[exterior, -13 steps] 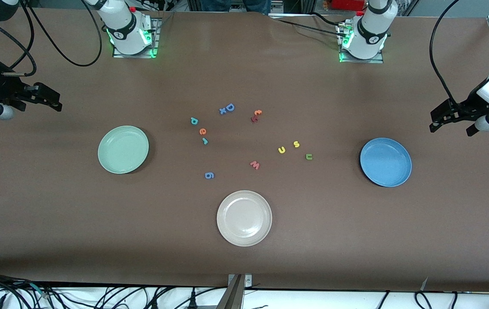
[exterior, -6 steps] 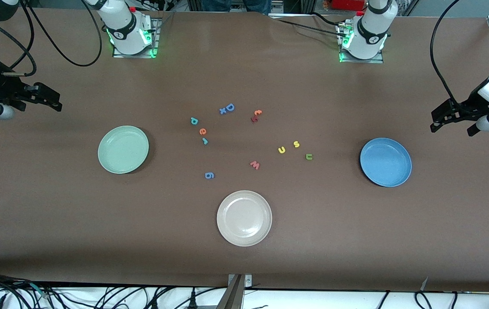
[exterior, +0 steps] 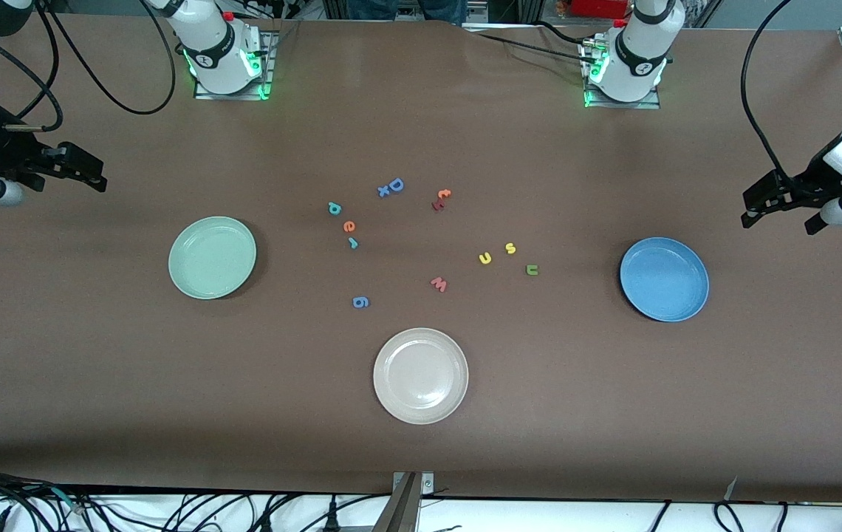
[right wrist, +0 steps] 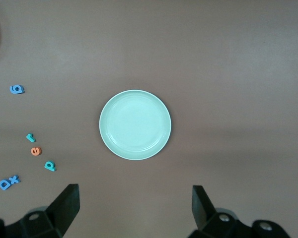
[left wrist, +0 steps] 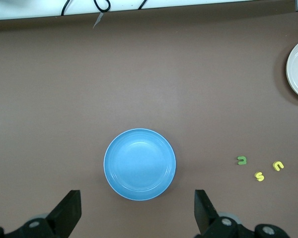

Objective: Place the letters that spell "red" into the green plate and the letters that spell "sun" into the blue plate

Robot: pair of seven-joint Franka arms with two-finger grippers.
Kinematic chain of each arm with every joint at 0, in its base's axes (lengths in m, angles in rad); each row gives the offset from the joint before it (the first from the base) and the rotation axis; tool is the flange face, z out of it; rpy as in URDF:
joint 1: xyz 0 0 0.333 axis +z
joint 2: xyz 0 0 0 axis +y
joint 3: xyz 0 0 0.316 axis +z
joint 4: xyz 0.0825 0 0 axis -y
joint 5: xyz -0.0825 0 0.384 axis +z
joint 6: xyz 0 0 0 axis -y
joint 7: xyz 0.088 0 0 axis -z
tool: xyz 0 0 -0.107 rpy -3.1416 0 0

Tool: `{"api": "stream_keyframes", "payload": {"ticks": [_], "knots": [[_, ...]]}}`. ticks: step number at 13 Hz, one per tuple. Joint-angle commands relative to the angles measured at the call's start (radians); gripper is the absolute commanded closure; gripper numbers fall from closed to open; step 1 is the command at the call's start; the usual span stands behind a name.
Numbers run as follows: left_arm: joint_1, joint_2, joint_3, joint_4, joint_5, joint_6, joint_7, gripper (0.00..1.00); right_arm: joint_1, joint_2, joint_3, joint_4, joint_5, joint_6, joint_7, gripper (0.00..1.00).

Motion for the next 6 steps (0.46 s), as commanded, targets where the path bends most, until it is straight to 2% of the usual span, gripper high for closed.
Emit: {"api": "stream_keyframes", "payload": {"ticks": [1, 6], "knots": [[-0.003, 0.006, -0.001, 0.029, 0.026, -0.025, -0.002, 0.00, 0.000, -0.002, -0.001, 0.005, -0.005, -0.001, -0.011, 0.00], [-0.003, 0.006, -0.001, 0.031, 0.026, -0.024, -0.005, 0.00, 0.000, -0.002, -0.001, 0.005, -0.005, 0.000, -0.011, 0.00]]}}
